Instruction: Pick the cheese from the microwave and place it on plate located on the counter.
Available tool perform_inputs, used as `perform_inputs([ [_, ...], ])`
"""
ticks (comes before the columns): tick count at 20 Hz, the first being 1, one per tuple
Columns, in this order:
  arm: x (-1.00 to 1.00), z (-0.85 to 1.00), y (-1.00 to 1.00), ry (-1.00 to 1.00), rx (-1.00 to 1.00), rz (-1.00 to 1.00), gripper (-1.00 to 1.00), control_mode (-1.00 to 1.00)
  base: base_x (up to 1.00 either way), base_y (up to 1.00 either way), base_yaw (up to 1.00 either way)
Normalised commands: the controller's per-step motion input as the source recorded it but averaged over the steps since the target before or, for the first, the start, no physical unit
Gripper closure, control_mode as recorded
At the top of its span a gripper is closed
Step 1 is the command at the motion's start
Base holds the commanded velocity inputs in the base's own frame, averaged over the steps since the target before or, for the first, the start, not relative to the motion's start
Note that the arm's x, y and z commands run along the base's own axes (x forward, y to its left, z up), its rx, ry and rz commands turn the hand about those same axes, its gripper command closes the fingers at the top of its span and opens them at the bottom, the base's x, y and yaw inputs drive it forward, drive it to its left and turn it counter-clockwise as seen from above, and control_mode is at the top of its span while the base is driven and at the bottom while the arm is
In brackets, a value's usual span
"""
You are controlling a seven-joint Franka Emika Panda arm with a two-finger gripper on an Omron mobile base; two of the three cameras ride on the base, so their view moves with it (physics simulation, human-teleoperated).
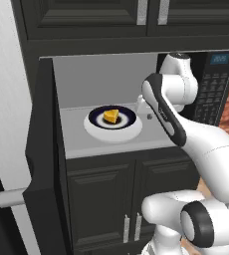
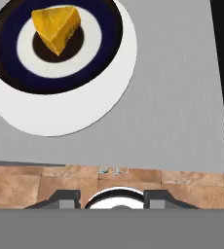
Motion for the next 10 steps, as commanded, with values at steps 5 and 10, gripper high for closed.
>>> perform_inputs([
  [5, -0.12, -0.02, 0.16, -0.08, 0.00, 0.01, -1.00, -1.00, 0.00, 0.00, 0.00],
  [10, 0.00, 0.00, 0.81, -0.34, -0.02, 0.03, -1.00, -1.00, 0.00, 0.00, 0.00],
])
